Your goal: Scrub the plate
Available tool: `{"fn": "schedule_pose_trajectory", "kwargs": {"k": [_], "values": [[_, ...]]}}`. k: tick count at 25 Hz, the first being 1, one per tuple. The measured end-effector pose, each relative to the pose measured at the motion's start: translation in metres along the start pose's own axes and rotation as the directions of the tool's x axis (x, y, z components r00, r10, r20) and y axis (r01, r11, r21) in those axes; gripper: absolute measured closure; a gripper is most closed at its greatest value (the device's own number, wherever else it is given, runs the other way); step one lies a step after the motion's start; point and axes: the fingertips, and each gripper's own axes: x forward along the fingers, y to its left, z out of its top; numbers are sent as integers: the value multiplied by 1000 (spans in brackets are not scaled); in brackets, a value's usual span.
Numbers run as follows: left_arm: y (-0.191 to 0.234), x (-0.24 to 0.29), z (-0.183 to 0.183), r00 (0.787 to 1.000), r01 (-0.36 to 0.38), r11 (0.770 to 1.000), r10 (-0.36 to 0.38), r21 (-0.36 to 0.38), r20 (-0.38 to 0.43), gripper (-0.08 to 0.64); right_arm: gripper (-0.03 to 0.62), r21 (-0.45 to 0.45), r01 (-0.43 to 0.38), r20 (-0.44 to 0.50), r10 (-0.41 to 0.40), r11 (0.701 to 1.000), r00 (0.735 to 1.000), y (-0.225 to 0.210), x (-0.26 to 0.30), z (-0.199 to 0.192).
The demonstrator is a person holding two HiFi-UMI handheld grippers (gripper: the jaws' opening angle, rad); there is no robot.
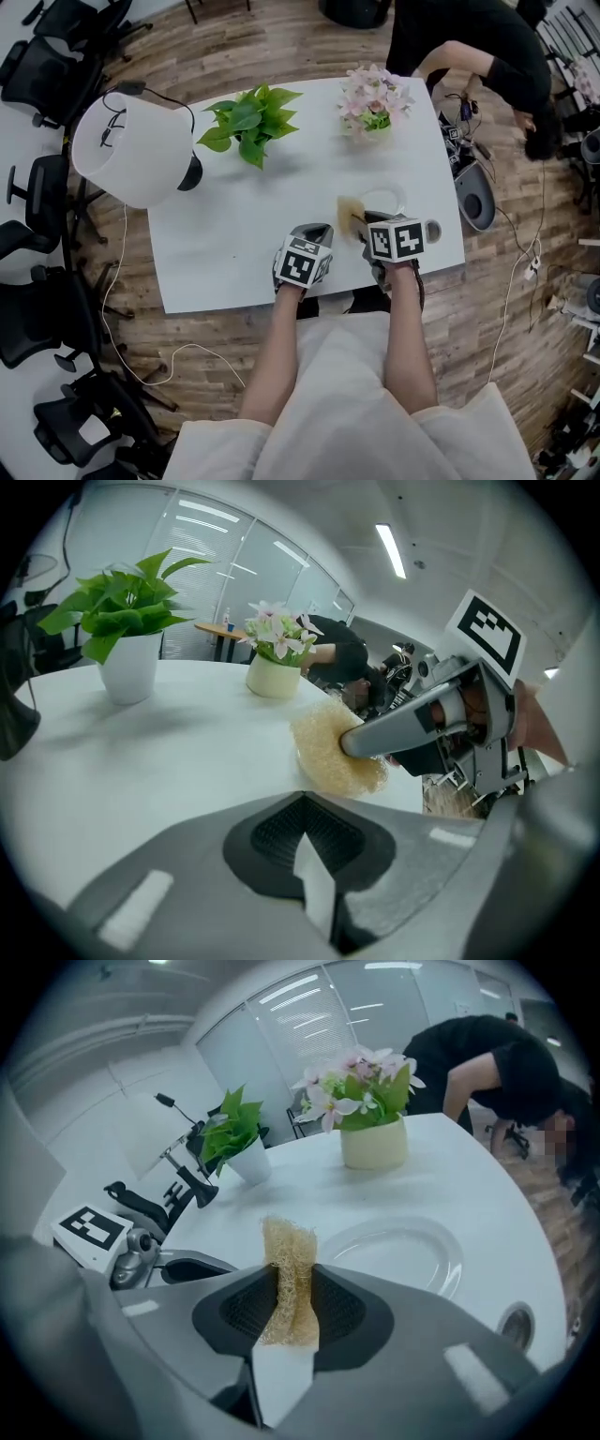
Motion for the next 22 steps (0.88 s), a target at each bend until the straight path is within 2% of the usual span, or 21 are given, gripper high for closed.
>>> {"fn": "schedule_pose_trajectory", "kwargs": {"k": [4,9,15,22], "values": [[-8,10,5,999,-32,999,32,-9,-2,559,457,111,-109,12,108,988,994,-14,-5,-4],[-17,26,7,997,-77,997,76,-24,-17,560,457,163,-177,-13,182,971,983,-32,0,-12],[-11,29,7,986,-163,983,162,-80,-27,560,457,224,-325,-14,336,919,942,-28,13,-6],[-12,31,18,970,-243,959,245,-145,-5,559,454,237,-355,-61,379,904,924,-38,18,-9]]}}
